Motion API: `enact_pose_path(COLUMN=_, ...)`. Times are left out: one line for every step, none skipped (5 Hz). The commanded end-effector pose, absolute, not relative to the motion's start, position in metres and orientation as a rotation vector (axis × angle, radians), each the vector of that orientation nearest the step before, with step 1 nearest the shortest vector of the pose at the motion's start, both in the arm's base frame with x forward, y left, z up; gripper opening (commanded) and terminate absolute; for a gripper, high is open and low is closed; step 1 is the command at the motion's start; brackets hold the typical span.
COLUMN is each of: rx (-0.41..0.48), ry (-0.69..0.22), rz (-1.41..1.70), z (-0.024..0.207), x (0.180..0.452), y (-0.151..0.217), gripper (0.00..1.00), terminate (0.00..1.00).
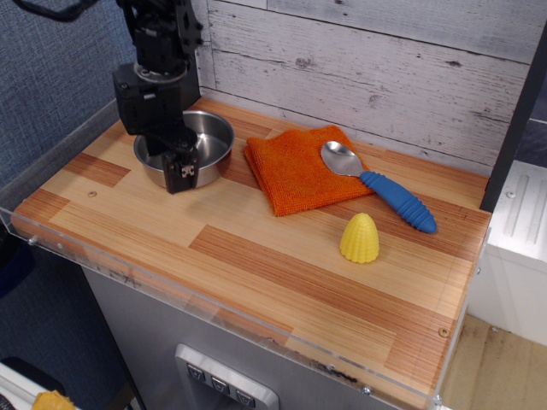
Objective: Put the pan under the cloth.
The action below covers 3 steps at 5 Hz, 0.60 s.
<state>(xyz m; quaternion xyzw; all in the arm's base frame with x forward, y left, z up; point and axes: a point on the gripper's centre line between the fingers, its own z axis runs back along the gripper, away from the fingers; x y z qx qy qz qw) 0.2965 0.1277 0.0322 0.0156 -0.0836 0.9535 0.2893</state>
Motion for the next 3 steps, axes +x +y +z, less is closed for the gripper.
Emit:
enact_pose_path(rx=0.014, ry=-0.263, rz=2.511, z=0.0316, x=0.3028, y=0.1237, gripper=1.0, terminate=0.0)
enact_pose_path(rx=0.033, ry=-0.259, rz=2.483, z=0.0311, x=0.304, y=0.1216, gripper=0.0, terminate=0.0)
enact_pose_path(rx=0.03, ry=-0.247, rz=2.466, z=0.0326, x=0.3032, y=0.1192, gripper=0.0, terminate=0.0)
